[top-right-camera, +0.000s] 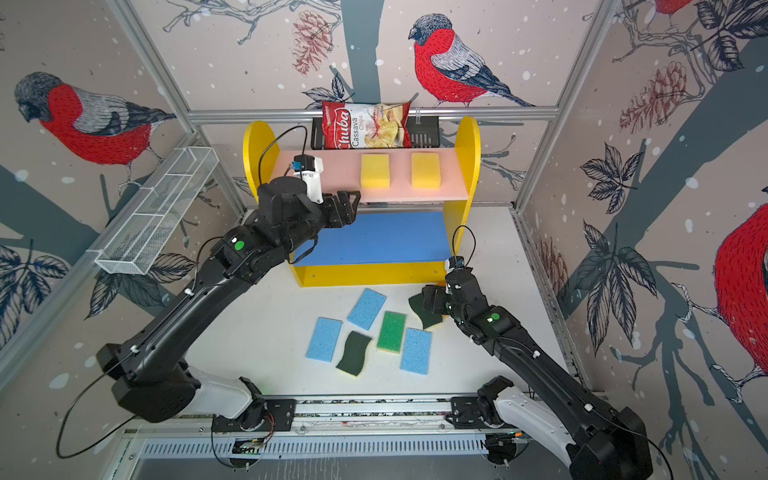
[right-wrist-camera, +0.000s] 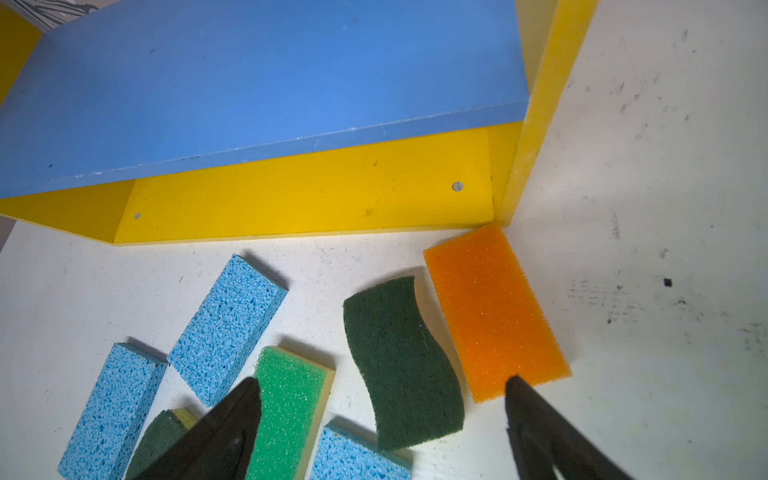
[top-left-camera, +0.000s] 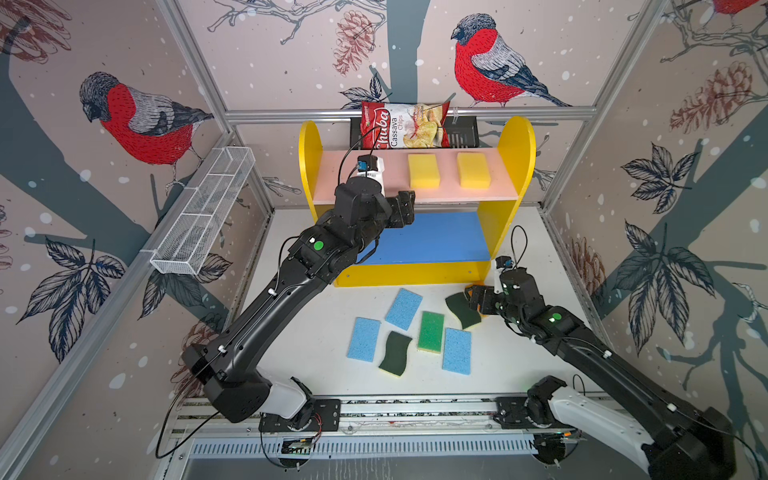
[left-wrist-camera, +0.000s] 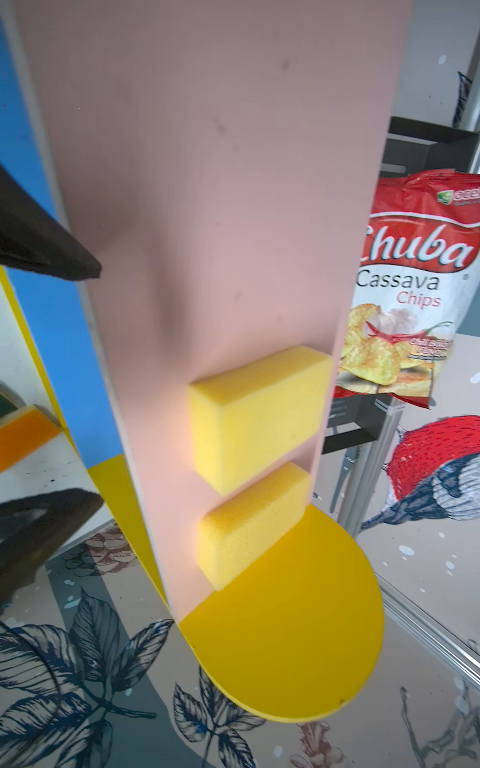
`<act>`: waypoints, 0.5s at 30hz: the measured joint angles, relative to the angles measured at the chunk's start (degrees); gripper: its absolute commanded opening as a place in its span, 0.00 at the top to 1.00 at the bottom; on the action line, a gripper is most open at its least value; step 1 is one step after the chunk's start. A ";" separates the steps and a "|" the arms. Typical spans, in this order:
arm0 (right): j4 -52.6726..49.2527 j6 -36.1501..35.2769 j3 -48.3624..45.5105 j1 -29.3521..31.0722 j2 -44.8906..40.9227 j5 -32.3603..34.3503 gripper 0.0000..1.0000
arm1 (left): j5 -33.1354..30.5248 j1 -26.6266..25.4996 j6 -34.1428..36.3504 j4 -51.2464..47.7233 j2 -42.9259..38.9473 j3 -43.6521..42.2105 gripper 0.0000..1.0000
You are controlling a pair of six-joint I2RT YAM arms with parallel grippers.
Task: Place and organize the cleaning sponges onto the shelf
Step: 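Open the left gripper and withdraw it down toward the table sponges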
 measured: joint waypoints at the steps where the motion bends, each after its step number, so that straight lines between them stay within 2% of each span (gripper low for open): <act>1: -0.04 0.00 0.13 0.00 0.00 0.02 0.08 | 0.00 -0.15 0.00 0.00 -1.36 -1.99 0.21; 15: -0.07 2.25 0.22 0.13 0.81 -0.02 0.08 | -1.55 -3.72 -2.08 -3.32 -13.38 -29.75 0.23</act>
